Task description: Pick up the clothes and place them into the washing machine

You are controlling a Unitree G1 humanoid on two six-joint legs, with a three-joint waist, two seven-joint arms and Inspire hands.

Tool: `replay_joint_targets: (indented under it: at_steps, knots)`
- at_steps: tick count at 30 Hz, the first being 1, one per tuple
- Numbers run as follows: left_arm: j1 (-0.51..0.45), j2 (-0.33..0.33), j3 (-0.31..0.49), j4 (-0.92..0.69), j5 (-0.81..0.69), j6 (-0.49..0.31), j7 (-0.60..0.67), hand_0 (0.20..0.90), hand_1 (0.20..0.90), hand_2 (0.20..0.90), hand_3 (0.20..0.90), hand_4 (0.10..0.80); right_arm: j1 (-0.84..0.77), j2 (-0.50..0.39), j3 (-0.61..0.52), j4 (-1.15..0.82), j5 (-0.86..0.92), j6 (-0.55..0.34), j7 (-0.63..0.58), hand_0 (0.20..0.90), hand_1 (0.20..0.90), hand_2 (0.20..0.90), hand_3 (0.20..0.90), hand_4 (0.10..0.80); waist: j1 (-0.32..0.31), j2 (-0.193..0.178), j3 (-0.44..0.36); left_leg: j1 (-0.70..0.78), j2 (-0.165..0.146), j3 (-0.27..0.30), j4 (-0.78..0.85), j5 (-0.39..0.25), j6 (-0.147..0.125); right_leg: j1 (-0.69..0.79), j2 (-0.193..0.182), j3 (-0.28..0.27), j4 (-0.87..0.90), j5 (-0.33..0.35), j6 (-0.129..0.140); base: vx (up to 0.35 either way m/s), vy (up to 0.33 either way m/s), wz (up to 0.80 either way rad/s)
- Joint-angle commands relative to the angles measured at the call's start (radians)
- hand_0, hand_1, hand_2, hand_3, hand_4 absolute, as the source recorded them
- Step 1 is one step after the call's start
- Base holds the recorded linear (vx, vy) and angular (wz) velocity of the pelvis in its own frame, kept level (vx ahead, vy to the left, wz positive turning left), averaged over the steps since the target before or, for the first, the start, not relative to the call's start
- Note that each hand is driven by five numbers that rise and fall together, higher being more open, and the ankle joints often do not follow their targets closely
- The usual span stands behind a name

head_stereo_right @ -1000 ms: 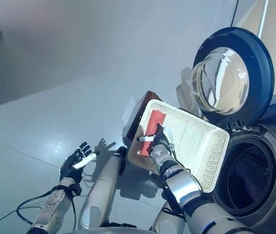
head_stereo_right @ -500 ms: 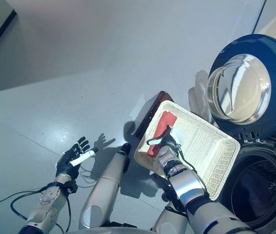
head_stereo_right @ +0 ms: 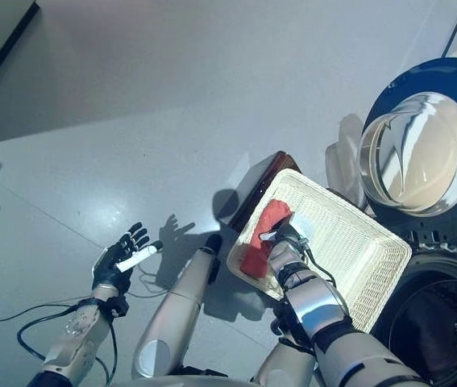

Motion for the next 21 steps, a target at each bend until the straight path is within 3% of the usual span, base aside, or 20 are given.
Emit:
replay_joint_targets:
  at_steps: [1,14,15,17,18,21]
  knots:
    - [0.019,0.060,0.007,-0.114,0.027,-0.045,0.010,0.900,0.900,0.900,0.900,0.800,0.026,0.030,-0.057,0.009,0.005,0.008,-0.016,0.200,0.200,0.200,0.200,0.300,0.017,0.040,0.021,-0.027,0.069,-0.047,0.025,-0.044,-0.071,-0.028,-0.021,0.058,-0.025,0.158,0.019,0.000,0.000,0.00]
    - [0.033,0.046,0.047,-0.065,0.010,-0.081,0.036,0.900,0.900,0.900,0.900,0.800,0.106,-0.071,-0.275,-0.130,0.425,-0.223,-0.111,0.200,0.200,0.200,0.200,0.300,-0.053,0.001,0.017,0.029,0.103,-0.018,-0.053,-0.025,-0.078,0.003,-0.006,0.068,-0.130,0.217,0.030,-0.005,0.004,-0.07]
    - [0.034,0.043,0.051,-0.064,0.004,-0.085,0.036,0.900,0.900,0.900,0.900,0.800,0.127,-0.088,-0.300,-0.144,0.464,-0.245,-0.104,0.200,0.200,0.200,0.200,0.300,-0.062,-0.004,0.018,0.024,0.098,-0.011,-0.077,0.018,-0.075,-0.001,-0.010,0.061,-0.156,0.252,0.020,0.022,0.000,-0.18]
    - [0.039,0.036,0.058,-0.054,-0.003,-0.090,0.035,0.900,0.900,0.900,0.900,0.800,0.164,-0.106,-0.334,-0.162,0.522,-0.277,-0.107,0.200,0.200,0.200,0.200,0.300,-0.073,-0.009,0.008,0.041,0.107,-0.010,-0.082,-0.012,-0.080,0.012,-0.006,0.066,-0.162,0.235,0.035,0.024,0.002,-0.11]
    - [0.039,0.033,0.058,-0.049,-0.007,-0.092,0.034,0.900,0.900,0.900,0.900,0.800,0.182,-0.116,-0.352,-0.164,0.544,-0.289,-0.105,0.200,0.200,0.200,0.200,0.300,-0.079,-0.013,0.010,0.035,0.103,-0.003,-0.094,0.023,-0.075,0.009,-0.011,0.057,-0.180,0.265,0.025,-0.069,0.027,-0.04]
    - [0.041,0.018,0.062,-0.028,-0.010,-0.095,0.030,0.900,0.900,0.900,0.900,0.800,0.239,-0.133,-0.419,-0.188,0.660,-0.354,-0.084,0.200,0.200,0.200,0.200,0.300,-0.098,-0.017,-0.003,0.049,0.111,-0.005,-0.087,-0.014,-0.081,0.014,-0.005,0.069,-0.174,0.241,0.039,0.057,-0.007,-0.13]
